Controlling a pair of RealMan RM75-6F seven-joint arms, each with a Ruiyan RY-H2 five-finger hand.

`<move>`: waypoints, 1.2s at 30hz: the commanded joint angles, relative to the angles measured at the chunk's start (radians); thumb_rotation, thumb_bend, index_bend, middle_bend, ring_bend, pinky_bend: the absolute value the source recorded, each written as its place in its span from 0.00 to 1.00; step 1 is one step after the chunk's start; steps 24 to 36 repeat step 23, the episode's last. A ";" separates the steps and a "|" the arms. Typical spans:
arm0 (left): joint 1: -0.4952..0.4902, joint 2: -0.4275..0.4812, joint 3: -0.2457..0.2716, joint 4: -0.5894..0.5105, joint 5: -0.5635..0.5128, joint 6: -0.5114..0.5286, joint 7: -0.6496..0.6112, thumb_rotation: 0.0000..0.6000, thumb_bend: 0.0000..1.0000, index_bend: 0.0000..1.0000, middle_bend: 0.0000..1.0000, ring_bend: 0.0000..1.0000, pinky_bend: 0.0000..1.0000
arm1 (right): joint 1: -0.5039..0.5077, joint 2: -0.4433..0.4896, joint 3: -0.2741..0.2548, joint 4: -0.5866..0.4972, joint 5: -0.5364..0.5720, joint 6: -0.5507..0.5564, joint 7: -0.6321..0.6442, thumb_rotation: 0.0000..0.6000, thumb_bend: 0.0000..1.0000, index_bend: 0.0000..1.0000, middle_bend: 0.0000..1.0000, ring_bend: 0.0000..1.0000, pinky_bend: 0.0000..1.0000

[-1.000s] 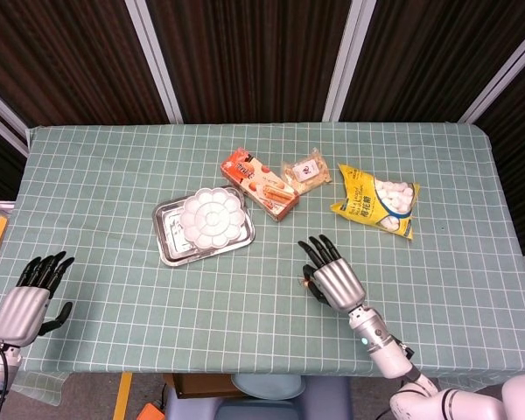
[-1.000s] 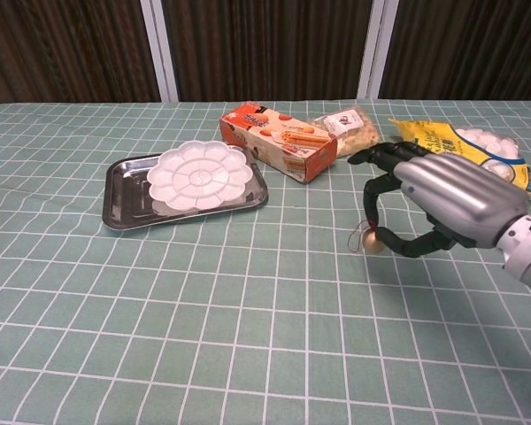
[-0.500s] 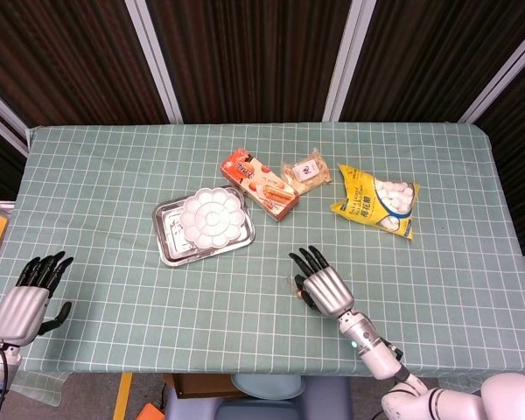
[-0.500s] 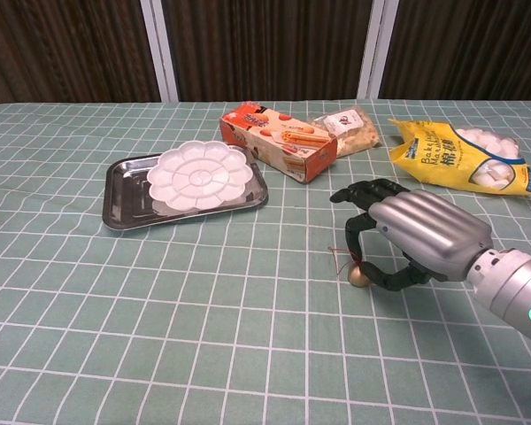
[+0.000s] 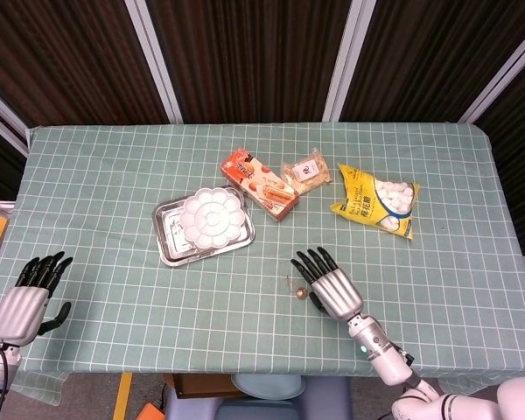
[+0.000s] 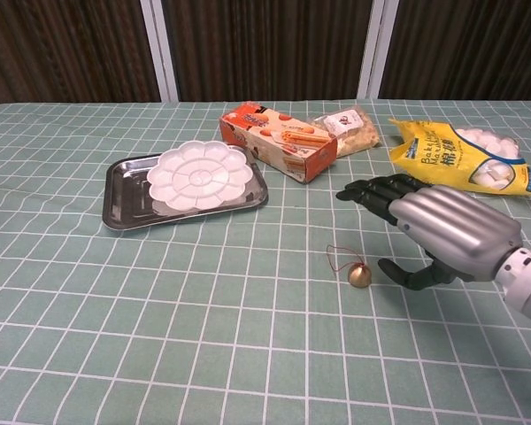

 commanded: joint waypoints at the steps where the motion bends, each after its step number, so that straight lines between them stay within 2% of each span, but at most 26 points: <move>1: 0.001 0.000 0.000 -0.001 0.001 0.003 0.002 1.00 0.42 0.00 0.00 0.00 0.03 | -0.033 0.060 -0.011 -0.076 -0.020 0.057 -0.005 1.00 0.54 0.15 0.11 0.00 0.00; 4: 0.006 0.002 -0.001 -0.002 0.006 0.017 0.001 1.00 0.42 0.00 0.00 0.00 0.03 | -0.109 0.170 -0.036 -0.187 -0.020 0.154 -0.053 1.00 0.54 0.05 0.04 0.00 0.00; 7: 0.011 0.001 -0.003 0.002 0.008 0.031 -0.001 1.00 0.42 0.00 0.00 0.00 0.03 | -0.212 0.293 -0.079 -0.271 -0.022 0.281 -0.095 1.00 0.47 0.00 0.00 0.00 0.00; 10: 0.016 -0.005 -0.011 0.013 0.011 0.052 -0.002 1.00 0.42 0.00 0.00 0.00 0.03 | -0.305 0.360 -0.111 -0.261 -0.015 0.386 -0.118 1.00 0.42 0.00 0.00 0.00 0.00; 12: 0.021 -0.014 -0.016 0.021 0.008 0.065 0.010 1.00 0.42 0.00 0.00 0.00 0.03 | -0.370 0.377 -0.116 -0.242 0.027 0.439 -0.091 1.00 0.40 0.00 0.00 0.00 0.00; 14: 0.020 -0.021 -0.015 0.019 0.018 0.072 0.016 1.00 0.42 0.00 0.00 0.00 0.03 | -0.382 0.427 -0.130 -0.281 0.014 0.436 -0.071 1.00 0.39 0.00 0.00 0.00 0.00; 16: 0.020 -0.029 -0.014 0.021 0.025 0.077 0.033 1.00 0.42 0.00 0.00 0.00 0.03 | -0.387 0.449 -0.114 -0.294 -0.020 0.476 -0.003 1.00 0.38 0.00 0.00 0.00 0.00; 18: 0.020 -0.040 -0.013 0.018 0.033 0.082 0.053 1.00 0.42 0.00 0.00 0.00 0.03 | -0.399 0.455 -0.104 -0.287 -0.029 0.494 0.013 1.00 0.38 0.00 0.00 0.00 0.00; 22: 0.017 -0.052 -0.007 0.023 0.044 0.080 0.080 1.00 0.42 0.00 0.00 0.00 0.03 | -0.400 0.479 -0.105 -0.298 -0.024 0.451 0.033 1.00 0.38 0.00 0.00 0.00 0.00; 36: 0.016 -0.054 -0.008 0.025 0.043 0.077 0.084 1.00 0.42 0.00 0.00 0.00 0.03 | -0.399 0.481 -0.103 -0.300 -0.023 0.442 0.031 1.00 0.38 0.00 0.00 0.00 0.00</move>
